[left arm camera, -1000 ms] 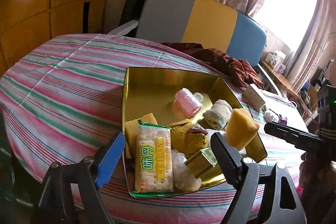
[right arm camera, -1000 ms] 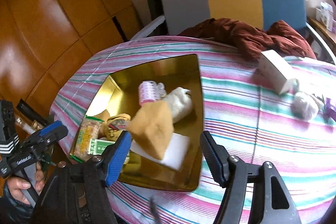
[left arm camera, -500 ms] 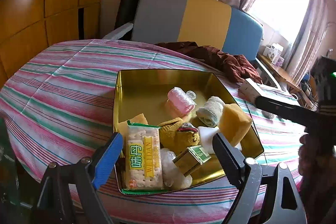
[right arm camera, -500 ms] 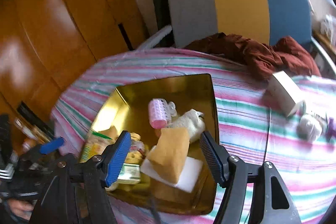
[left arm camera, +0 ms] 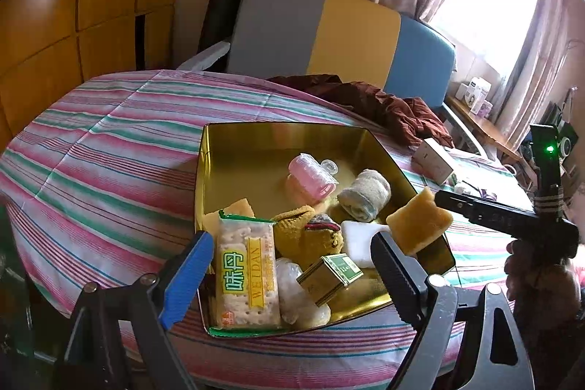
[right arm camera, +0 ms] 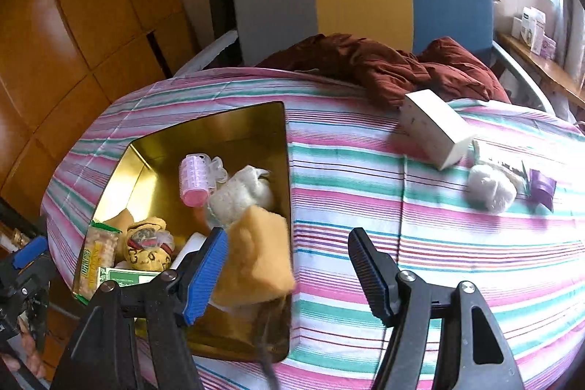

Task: Organize objects
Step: 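Withdraw both open tools from the tray, then move both open tools over the cloth toward the white box and wrapped ball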

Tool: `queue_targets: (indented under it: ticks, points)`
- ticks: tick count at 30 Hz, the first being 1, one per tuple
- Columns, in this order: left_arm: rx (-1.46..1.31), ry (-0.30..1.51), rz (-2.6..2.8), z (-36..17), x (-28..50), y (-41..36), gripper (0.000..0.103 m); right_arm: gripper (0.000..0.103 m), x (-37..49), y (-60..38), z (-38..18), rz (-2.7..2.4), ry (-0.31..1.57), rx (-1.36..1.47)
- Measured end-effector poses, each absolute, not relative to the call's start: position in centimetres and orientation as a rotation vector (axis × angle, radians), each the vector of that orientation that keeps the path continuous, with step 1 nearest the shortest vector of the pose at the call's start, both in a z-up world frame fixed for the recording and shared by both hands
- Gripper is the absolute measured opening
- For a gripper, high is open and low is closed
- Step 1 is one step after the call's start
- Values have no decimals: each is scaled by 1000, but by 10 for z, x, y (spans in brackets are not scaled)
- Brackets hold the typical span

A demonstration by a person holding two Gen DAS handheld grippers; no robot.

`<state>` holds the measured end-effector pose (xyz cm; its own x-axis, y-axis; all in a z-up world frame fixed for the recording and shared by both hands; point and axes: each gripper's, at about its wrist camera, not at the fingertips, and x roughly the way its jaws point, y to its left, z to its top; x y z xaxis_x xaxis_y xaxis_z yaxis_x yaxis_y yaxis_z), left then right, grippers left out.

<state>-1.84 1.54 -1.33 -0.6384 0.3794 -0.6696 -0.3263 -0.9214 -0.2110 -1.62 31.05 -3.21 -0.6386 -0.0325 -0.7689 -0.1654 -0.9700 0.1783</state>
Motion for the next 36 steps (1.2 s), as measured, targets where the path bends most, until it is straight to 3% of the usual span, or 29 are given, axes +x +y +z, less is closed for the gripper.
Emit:
queue_targets:
  ticks: [20,36]
  points:
    - [-981,89,2580,-3,-7,40,92,69,1,332,-10,2771,367,-1228]
    - [-955,212,2497,-2,-4,84,93,69,2,454,-13,2542,428,-1183]
